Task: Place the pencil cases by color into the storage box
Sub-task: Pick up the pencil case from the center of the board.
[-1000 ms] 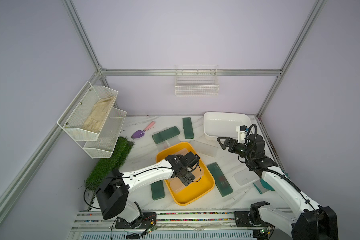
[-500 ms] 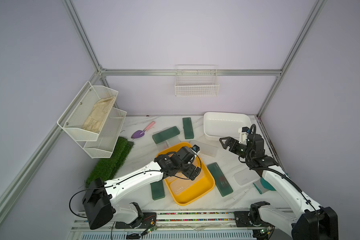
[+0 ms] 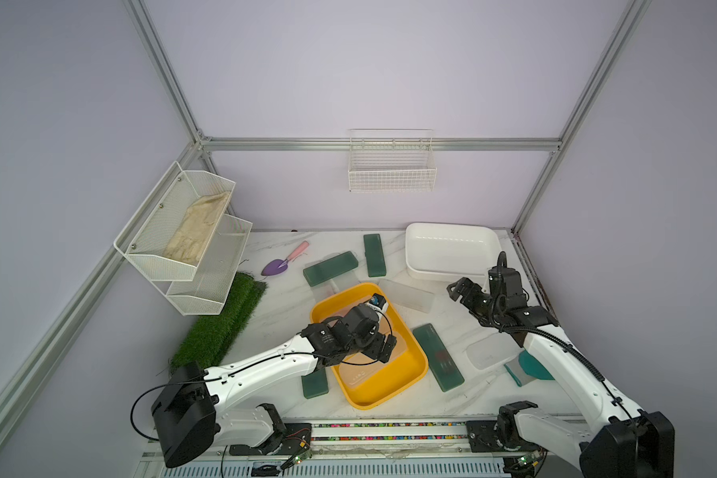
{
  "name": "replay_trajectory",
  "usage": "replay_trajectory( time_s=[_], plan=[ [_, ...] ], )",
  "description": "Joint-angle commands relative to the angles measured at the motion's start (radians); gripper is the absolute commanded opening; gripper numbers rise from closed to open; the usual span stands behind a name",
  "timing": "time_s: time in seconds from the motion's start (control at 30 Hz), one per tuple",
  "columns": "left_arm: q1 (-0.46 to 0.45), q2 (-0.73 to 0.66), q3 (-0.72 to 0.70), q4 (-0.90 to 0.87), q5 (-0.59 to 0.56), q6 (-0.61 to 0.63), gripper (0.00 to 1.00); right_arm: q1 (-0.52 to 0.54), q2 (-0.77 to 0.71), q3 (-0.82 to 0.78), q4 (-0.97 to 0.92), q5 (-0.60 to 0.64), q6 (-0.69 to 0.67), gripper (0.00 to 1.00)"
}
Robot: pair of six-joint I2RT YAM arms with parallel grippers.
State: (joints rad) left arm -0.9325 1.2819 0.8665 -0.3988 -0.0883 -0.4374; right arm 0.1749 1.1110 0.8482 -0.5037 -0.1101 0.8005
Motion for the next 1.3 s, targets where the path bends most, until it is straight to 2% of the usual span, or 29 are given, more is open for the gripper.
replay_trajectory(
  time_s=[0.0, 0.2, 0.4, 0.63, 0.87, 1.27],
  plan=[
    [-0.023, -0.022, -0.040, 0.100, -0.023, -0.031, 1.00, -0.006, 0.007, 0.045, -0.141, 0.080, 0.071, 0.97],
    [-0.044, -0.037, -0.082, 0.171, -0.014, -0.016, 1.00, -0.007, 0.014, 0.098, -0.296, 0.174, 0.126, 0.97],
    [-0.059, -0.081, -0.149, 0.257, -0.002, 0.031, 1.00, -0.021, 0.070, 0.099, -0.363, 0.157, 0.171, 0.97],
    [-0.060, -0.116, -0.174, 0.277, 0.019, 0.064, 1.00, -0.064, 0.093, 0.063, -0.418, 0.169, 0.201, 0.97],
    [-0.059, -0.086, -0.170, 0.317, 0.046, 0.069, 1.00, -0.149, 0.079, -0.016, -0.429, 0.161, 0.175, 0.97],
    [-0.061, -0.027, -0.122, 0.324, 0.085, 0.089, 1.00, -0.234, 0.190, -0.046, -0.394, 0.171, 0.088, 0.97]
  ],
)
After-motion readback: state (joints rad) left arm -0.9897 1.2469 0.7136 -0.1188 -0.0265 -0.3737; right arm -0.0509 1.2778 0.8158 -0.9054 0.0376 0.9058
